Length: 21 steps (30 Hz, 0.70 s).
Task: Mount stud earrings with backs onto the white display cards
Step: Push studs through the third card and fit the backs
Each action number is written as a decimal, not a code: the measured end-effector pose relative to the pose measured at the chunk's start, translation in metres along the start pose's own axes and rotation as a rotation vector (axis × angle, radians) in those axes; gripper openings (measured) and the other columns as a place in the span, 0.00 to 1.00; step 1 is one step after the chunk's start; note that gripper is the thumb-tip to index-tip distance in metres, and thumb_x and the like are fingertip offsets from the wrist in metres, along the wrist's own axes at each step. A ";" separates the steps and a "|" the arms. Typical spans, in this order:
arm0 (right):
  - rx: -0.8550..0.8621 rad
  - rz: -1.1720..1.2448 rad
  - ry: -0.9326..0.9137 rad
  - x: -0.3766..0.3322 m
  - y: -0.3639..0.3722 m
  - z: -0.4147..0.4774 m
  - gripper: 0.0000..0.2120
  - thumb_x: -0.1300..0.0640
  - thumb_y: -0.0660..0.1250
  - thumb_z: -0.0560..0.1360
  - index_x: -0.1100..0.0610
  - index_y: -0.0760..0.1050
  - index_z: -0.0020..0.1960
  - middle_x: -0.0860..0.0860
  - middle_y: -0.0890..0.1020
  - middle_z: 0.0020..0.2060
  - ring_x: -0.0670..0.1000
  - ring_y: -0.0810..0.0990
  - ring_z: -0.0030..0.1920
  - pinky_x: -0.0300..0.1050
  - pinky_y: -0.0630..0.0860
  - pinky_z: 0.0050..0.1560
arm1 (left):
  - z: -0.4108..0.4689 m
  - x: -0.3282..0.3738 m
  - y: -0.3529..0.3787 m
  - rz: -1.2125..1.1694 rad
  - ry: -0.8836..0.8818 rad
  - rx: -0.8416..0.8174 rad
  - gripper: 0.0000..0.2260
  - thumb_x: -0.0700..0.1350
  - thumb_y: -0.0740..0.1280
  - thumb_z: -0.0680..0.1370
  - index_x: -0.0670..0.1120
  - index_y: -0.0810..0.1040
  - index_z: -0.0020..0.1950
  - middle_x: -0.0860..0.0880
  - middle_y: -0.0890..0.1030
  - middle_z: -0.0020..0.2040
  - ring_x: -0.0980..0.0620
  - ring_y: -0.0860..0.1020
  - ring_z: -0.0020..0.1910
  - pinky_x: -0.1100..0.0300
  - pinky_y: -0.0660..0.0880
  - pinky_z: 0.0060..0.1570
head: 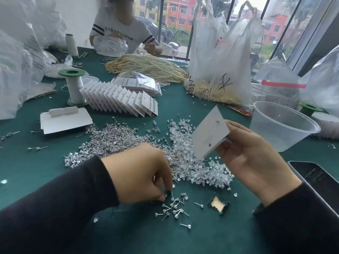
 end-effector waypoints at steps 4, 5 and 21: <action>-0.035 0.127 0.073 0.002 0.003 0.000 0.07 0.62 0.67 0.63 0.61 0.82 0.37 0.55 0.83 0.36 0.49 0.82 0.35 0.39 0.80 0.40 | 0.000 0.005 0.003 0.021 0.060 -0.019 0.05 0.43 0.70 0.69 0.51 0.84 0.42 0.53 0.83 0.38 0.59 0.78 0.37 0.65 0.75 0.43; -0.040 0.150 0.084 0.002 0.004 -0.001 0.07 0.62 0.67 0.63 0.61 0.83 0.37 0.54 0.83 0.36 0.49 0.82 0.35 0.39 0.80 0.41 | 0.000 0.006 0.003 0.031 0.079 -0.018 0.05 0.43 0.70 0.69 0.50 0.84 0.41 0.53 0.83 0.38 0.59 0.78 0.37 0.65 0.75 0.44; -0.354 0.275 0.301 0.029 0.040 -0.022 0.26 0.67 0.80 0.53 0.68 0.80 0.50 0.62 0.83 0.45 0.56 0.84 0.44 0.47 0.82 0.42 | -0.012 0.020 -0.036 -0.390 0.146 0.952 0.01 0.42 0.67 0.70 0.45 0.78 0.40 0.50 0.80 0.39 0.50 0.78 0.38 0.49 0.77 0.41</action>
Point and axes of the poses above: each hand's wrist, its own z-axis towards the middle knuckle, its own y-axis out of the palm, x = y × z, the point moved 5 cm from there along z, towards the middle knuckle
